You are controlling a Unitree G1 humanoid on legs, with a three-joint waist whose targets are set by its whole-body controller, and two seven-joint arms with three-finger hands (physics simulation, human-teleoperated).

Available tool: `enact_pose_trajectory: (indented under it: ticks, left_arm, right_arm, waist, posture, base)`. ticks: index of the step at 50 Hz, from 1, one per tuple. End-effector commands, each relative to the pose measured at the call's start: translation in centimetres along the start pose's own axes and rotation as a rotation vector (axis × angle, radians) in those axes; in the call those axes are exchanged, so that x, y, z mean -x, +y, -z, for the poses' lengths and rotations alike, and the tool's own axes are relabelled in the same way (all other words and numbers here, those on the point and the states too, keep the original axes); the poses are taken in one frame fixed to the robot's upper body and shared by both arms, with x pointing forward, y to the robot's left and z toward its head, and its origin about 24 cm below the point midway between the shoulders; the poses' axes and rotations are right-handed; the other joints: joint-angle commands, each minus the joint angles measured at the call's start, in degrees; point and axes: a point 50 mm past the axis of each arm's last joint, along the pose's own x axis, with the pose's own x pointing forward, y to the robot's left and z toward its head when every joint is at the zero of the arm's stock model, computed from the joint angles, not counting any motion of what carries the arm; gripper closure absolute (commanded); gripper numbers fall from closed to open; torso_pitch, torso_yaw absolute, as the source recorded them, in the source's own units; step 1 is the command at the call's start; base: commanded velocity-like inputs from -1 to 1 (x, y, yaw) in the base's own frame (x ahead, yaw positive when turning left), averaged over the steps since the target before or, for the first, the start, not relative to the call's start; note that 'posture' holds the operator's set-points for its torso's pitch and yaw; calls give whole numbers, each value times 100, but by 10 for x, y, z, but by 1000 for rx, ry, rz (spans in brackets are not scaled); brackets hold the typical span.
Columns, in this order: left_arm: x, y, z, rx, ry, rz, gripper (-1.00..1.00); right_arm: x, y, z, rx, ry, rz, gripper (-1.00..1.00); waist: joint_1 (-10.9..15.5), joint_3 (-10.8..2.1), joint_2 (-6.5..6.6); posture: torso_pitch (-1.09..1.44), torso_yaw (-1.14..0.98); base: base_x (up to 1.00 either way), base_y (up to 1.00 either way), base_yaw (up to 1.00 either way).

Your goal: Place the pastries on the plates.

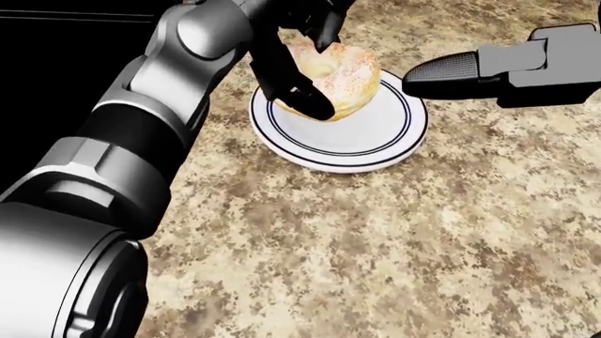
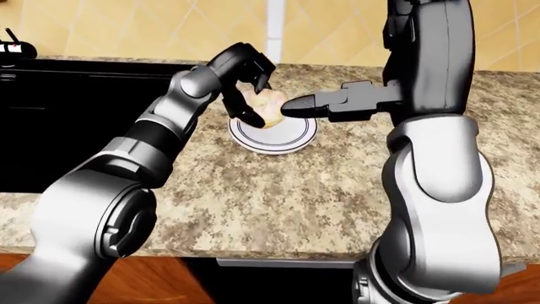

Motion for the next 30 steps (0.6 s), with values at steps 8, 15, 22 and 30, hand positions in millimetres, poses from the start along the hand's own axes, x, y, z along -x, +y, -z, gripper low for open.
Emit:
enact_pose_trajectory:
  ticks: [8,15,22,30]
  left_arm:
    - [-2,8,-31,-23,-105,-14,91]
    - [-2,4,-26,-26,-95,-11,18]
    - [-2,3,-22,-29,-83,-19,-80]
    - [-2,7,-24,-36,-83,-50,-100]
  right_arm:
    - [6,-9,-13,10,-58,35,-100]
    - [7,-9,-14,10,-59,35,-100]
    - [7,-9,-15,13,-59,37,-100]
    - [6,-14,-18,16,-63,40,-100]
  waist:
    - [8,-158,-40]
    - [4,-160,-41]
    - [4,-155,-43]
    - [6,-155,-51]
  posture:
    - [0,0]
    - [0,0]
    - [0,0]
    - [0,0]
  base:
    - [0,0,0]
    - [0,0,0]
    - [0,0,0]
    - [0,0,0]
